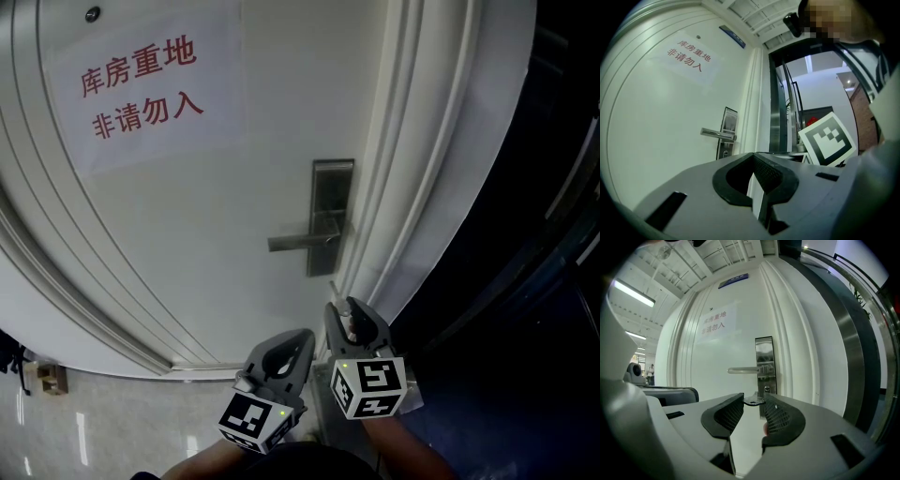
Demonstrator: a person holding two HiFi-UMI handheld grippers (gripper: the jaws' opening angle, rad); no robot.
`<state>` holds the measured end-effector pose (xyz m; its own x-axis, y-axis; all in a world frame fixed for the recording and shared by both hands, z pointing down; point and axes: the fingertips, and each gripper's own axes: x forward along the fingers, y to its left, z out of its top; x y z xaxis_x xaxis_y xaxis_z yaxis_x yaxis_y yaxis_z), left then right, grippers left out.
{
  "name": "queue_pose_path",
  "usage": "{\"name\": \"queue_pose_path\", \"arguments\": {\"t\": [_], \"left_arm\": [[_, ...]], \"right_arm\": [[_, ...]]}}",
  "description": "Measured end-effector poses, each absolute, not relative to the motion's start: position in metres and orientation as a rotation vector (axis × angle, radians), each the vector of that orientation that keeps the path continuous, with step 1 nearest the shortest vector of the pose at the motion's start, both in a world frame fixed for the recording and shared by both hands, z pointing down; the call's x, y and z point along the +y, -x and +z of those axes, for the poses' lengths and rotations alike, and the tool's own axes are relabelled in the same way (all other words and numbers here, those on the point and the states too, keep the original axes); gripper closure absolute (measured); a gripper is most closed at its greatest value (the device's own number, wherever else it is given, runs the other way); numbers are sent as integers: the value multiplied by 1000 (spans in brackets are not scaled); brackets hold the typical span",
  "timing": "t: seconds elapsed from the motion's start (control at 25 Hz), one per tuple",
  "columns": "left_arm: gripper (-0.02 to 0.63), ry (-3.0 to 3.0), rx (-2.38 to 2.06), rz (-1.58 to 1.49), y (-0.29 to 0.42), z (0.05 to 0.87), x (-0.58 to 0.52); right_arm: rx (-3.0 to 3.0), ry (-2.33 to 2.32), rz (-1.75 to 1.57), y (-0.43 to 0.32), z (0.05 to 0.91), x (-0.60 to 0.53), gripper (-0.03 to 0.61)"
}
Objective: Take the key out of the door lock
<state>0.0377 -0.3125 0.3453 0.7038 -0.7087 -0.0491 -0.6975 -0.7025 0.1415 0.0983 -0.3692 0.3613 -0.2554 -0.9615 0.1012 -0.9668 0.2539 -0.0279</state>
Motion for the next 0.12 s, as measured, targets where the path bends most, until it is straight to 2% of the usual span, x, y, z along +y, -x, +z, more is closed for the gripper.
{"name": "queue_pose_path", "arguments": {"t": [0.12], "left_arm": [[611,-2798,-1153,-150,-38,344,-313]], "right_arm": [[-2437,-1880,131,-98,361,-370,440]]}}
